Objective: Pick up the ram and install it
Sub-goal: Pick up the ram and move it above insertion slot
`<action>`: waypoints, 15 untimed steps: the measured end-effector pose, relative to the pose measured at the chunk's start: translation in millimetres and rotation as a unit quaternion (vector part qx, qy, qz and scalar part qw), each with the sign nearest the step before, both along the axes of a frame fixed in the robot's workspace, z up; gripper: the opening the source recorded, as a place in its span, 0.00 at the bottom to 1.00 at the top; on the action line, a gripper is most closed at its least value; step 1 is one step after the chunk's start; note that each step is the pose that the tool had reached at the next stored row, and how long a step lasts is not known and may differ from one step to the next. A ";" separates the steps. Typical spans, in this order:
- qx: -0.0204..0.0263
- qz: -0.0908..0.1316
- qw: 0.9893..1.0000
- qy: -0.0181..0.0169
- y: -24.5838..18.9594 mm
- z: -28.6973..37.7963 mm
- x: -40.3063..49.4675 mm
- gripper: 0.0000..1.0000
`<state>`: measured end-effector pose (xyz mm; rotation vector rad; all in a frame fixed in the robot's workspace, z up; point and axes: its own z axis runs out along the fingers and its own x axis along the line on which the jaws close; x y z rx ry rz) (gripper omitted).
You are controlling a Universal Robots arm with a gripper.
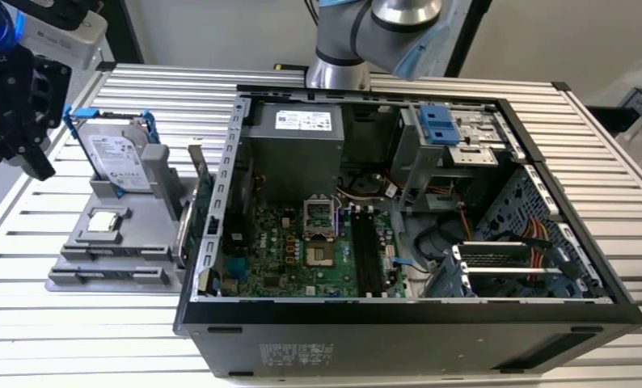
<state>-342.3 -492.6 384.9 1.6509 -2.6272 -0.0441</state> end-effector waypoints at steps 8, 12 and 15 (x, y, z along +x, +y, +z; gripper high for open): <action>0.000 0.051 0.999 0.000 0.0 -0.1 0.0 0.00; 0.000 0.086 0.996 -0.001 0.1 -0.3 0.0 0.00; 0.000 0.113 0.994 -0.004 0.1 -0.5 0.0 0.00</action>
